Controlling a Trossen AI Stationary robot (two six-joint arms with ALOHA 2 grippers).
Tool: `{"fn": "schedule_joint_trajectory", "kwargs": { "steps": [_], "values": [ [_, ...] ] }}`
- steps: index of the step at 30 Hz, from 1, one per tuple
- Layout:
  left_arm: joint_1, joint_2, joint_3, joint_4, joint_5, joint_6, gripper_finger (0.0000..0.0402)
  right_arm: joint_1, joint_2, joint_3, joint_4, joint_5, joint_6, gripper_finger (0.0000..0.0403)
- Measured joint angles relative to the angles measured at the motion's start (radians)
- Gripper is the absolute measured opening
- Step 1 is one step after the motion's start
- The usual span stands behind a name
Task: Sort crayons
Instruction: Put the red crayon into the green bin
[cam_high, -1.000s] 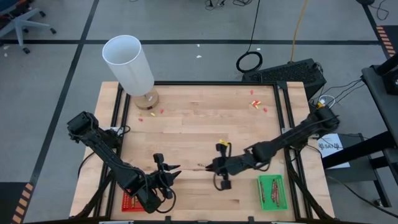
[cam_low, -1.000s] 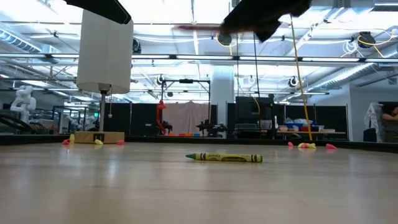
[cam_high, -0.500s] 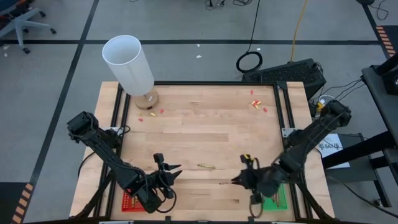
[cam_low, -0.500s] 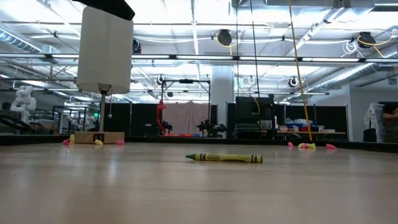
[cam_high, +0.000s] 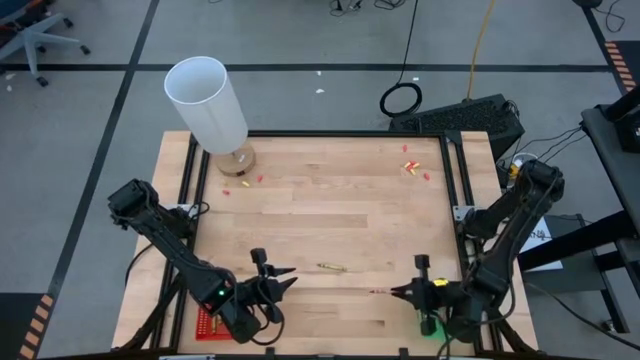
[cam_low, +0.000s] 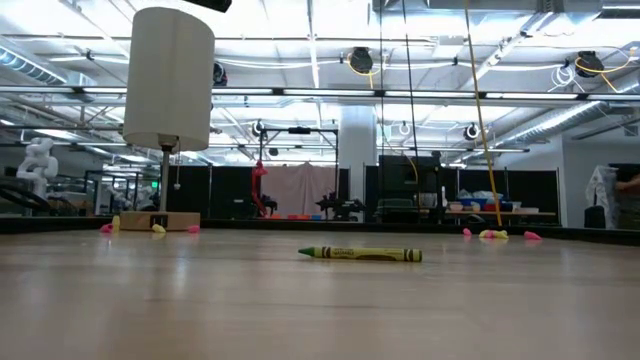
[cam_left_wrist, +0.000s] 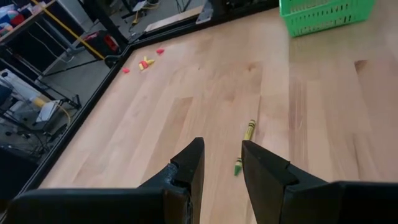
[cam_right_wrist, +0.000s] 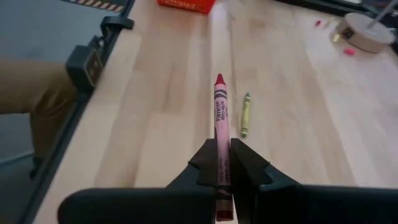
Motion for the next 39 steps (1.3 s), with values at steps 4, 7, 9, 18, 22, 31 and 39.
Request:
{"fn": "schedule_joint_trajectory", "kwargs": {
  "steps": [4,7,9,18,22,31,39],
  "values": [
    [0.009,0.0,0.0,0.002,0.0,0.0,0.0104,0.037,0.0,-0.063,0.013,0.104,0.082,0.0004],
    [0.016,0.0,0.0,0.002,0.001,-0.001,0.0104,0.056,0.0,-0.113,0.046,0.172,0.136,0.0004],
    [0.021,0.0,0.0,0.002,0.001,0.0,0.0104,0.061,0.0,-0.136,0.054,0.192,0.176,0.0004],
    [0.047,0.0,0.0,0.002,0.002,-0.002,0.0104,0.062,0.0,-0.149,0.136,0.242,0.159,0.0004],
    [0.052,0.0,0.0,0.002,0.008,-0.007,0.0104,0.062,0.0,-0.149,0.171,0.242,0.112,0.0004],
    [0.052,0.0,0.0,0.002,0.009,-0.008,0.0104,0.062,0.0,-0.149,0.171,0.236,-0.042,0.0004],
    [0.052,0.0,0.0,0.014,0.051,-0.009,0.0104,0.062,0.0,-0.139,0.171,0.232,-0.372,0.0004]
  ]
}}
